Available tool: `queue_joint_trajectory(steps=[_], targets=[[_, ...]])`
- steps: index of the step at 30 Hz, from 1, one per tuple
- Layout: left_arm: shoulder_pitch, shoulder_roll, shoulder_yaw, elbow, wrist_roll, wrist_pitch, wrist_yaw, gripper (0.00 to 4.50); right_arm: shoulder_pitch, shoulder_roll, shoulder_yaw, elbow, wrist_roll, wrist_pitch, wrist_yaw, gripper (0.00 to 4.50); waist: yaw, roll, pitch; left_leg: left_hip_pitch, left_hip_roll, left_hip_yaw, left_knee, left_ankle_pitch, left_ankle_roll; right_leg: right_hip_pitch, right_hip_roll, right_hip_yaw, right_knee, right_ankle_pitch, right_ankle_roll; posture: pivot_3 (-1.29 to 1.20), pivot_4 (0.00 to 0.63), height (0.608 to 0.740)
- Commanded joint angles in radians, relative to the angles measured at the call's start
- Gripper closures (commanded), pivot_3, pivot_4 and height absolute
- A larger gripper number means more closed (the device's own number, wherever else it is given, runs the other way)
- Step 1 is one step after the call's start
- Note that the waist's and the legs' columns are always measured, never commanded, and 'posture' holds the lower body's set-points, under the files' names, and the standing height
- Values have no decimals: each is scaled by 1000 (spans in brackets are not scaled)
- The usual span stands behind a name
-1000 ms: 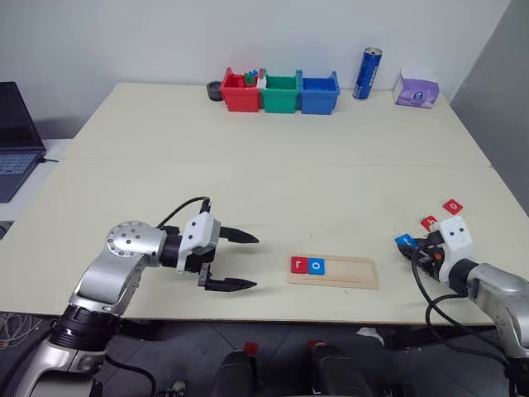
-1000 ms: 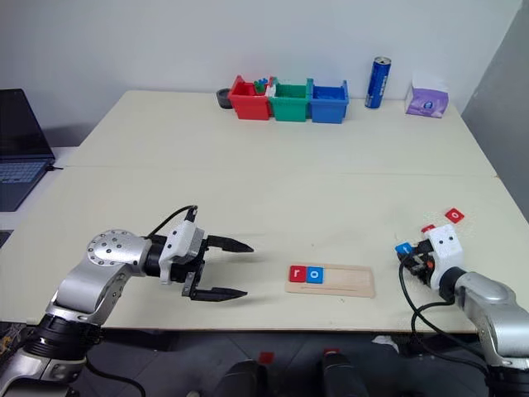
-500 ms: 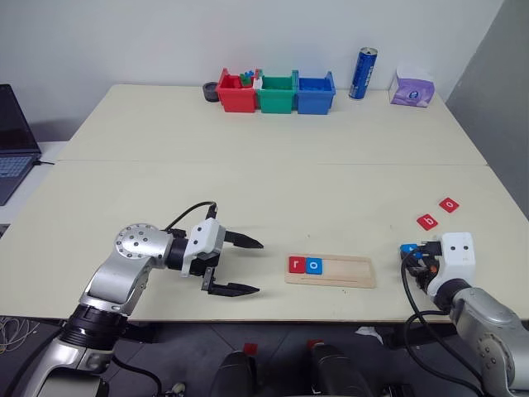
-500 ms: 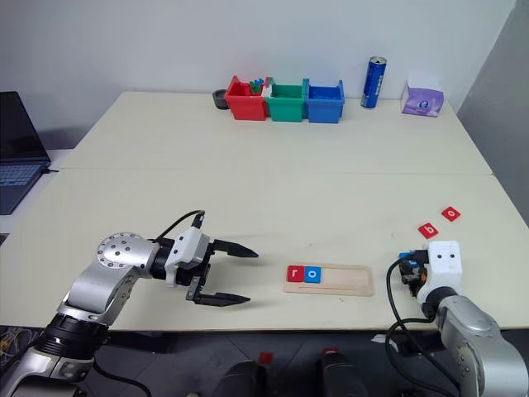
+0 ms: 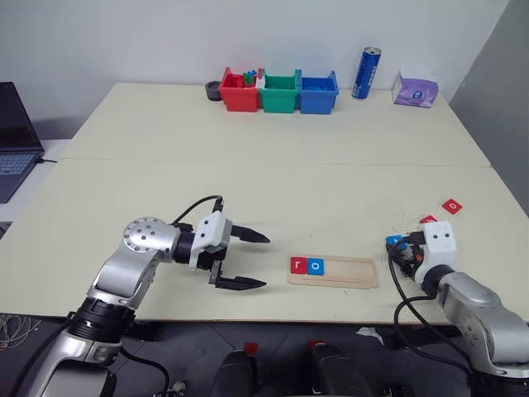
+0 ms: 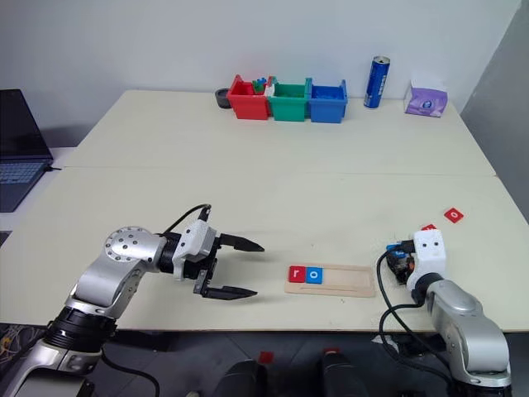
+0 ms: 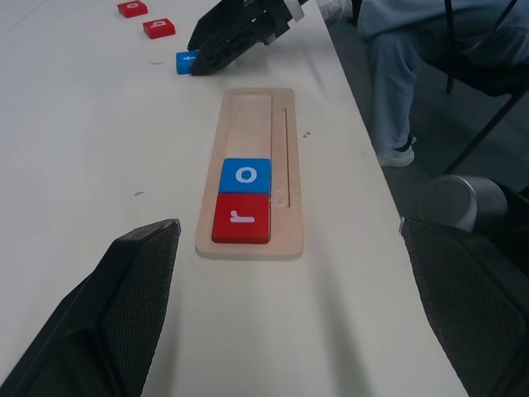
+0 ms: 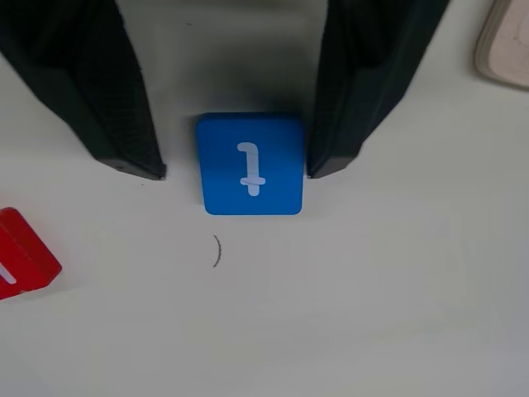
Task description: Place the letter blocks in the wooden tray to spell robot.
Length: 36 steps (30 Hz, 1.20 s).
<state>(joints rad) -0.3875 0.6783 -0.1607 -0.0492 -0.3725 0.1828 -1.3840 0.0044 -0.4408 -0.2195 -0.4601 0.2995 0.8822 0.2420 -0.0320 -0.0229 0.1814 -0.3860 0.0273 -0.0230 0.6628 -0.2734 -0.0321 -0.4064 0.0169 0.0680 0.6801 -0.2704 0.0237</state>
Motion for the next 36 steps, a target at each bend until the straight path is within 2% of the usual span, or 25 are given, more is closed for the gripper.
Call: queue_joint_trajectory(steps=[1, 2, 7, 10, 13, 18, 25, 28, 35, 36], targets=[[-13, -12, 6, -57, -13, 19, 30, 0, -32, -48, -58, -81, 34, 6, 38, 220, 0, 0, 0, 0, 0, 0, 0, 0, 0, 0, 0, 0, 0, 0, 0, 0, 150, 740], [-11, -15, 6, -63, -13, 23, 37, 0, -40, -56, -66, -88, 40, 10, 42, 49, 0, 0, 0, 0, 0, 0, 0, 0, 0, 0, 0, 0, 0, 0, 0, 0, 150, 740], [-20, -28, -6, -90, 0, 61, 77, 0, -147, -136, -100, 34, 34, -3, 72, 49, -2, 0, 0, 1, 0, 1, 0, 0, 0, 0, 1, 0, 1, 0, 0, 0, 150, 740], [-63, -56, -30, -98, 15, 105, 121, 0, -260, -257, -50, 261, -3, -22, 155, 49, -1, 0, 0, 1, -1, 0, 0, 0, 0, 0, 1, 0, 0, 0, 0, 0, 150, 740], [-73, -69, -39, -106, 21, 124, 139, 0, -337, -315, -10, 419, -28, -65, 206, 49, 0, 0, 0, 1, -2, 2, 0, 0, 0, 0, 0, -1, 0, 0, 0, 0, 150, 740], [-68, -73, -51, -118, 25, 124, 144, 0, -414, -377, 38, 617, -47, -109, 308, 49, -1, 0, 0, 1, -1, 1, -1, 0, 0, 0, 0, 1, 0, 3, -4, 0, 150, 740], [-57, -80, -64, -123, 28, 113, 150, 0, -463, -405, 90, 753, -59, -111, 407, 49, -1, 0, 0, 1, -1, 1, 0, 0, 0, 0, 0, 1, 0, 2, -3, 0, 150, 740], [-54, -81, -67, -118, 29, 103, 149, 0, -467, -403, 99, 776, -57, -100, 430, 596, -1, 0, 0, 1, -1, 2, 0, 0, 0, 0, 0, 1, 0, 2, -3, 0, 150, 740], [-52, -84, -71, -107, 34, 86, 144, 0, -470, -401, 100, 803, -68, -111, 437, 3053, 0, 0, 0, 1, -1, 1, 0, 0, 0, 0, 0, 1, 0, 2, -3, 0, 150, 740], [-51, -84, -71, -106, 34, 85, 143, 0, -465, -404, 98, 794, -67, -107, 437, 3048, 0, 0, 0, 1, -1, 1, 0, 0, 0, 0, 0, 1, 0, 2, -3, 0, 150, 740]])
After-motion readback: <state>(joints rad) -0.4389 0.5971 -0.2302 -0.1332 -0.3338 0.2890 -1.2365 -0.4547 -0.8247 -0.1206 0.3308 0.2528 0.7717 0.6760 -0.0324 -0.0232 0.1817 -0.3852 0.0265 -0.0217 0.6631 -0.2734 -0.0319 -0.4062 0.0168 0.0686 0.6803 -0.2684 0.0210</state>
